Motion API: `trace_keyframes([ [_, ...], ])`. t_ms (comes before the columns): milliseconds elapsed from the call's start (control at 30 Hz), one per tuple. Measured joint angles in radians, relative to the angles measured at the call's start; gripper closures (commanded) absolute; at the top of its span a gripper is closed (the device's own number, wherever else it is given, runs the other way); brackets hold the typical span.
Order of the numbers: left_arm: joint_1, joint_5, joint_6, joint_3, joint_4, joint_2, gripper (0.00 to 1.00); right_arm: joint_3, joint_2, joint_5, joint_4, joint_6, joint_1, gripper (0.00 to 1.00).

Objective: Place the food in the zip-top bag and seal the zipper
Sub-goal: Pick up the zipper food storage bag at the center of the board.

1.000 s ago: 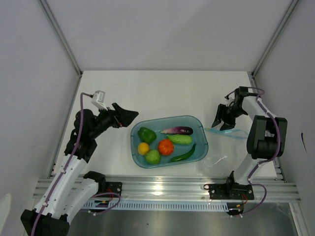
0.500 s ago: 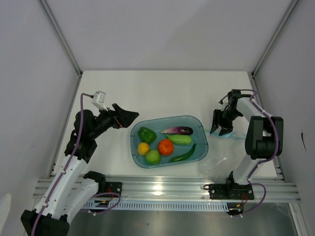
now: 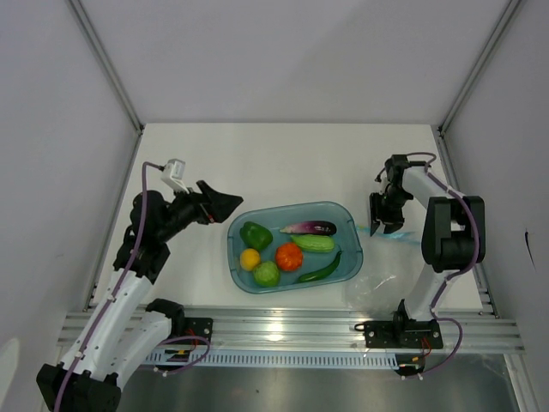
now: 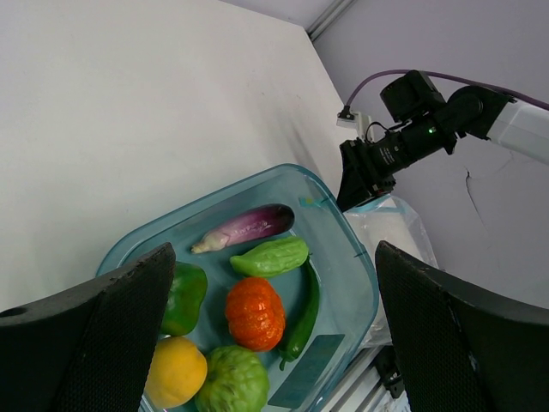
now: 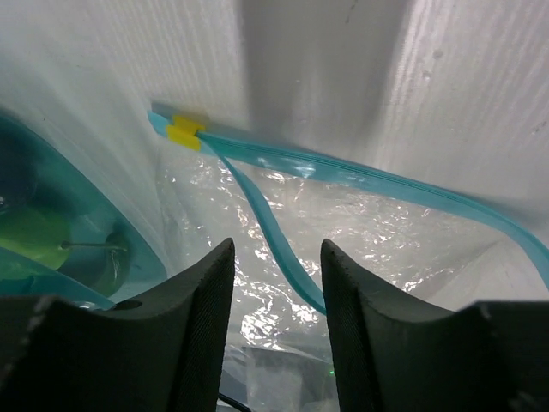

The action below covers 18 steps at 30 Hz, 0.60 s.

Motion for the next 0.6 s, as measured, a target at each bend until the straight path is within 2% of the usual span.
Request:
trace_keyframes([
  [133,0.0,0.006,0.0,0.0,0.004,0.01,0.01,0.0,0.01,0.003,-0.002,-0.011,0.023,0.67],
  [233,0.0,0.015,0.0,-0.002,0.013,0.014,0.01,0.0,0.025,0.007,-0.005,-0.014,0.032,0.8],
  [267,0.0,0.018,0.0,-0.002,0.016,0.015,0.01,0.0,0.03,0.01,-0.005,-0.017,0.035,0.91],
  [333,0.0,0.022,-0.001,-0.003,0.018,0.019,0.02,0.0,0.04,0.014,-0.007,-0.019,0.039,0.99],
  [600,0.0,0.061,-0.024,-0.003,0.024,0.048,0.13,0.02,0.035,0.121,-0.021,0.004,0.038,1.0],
])
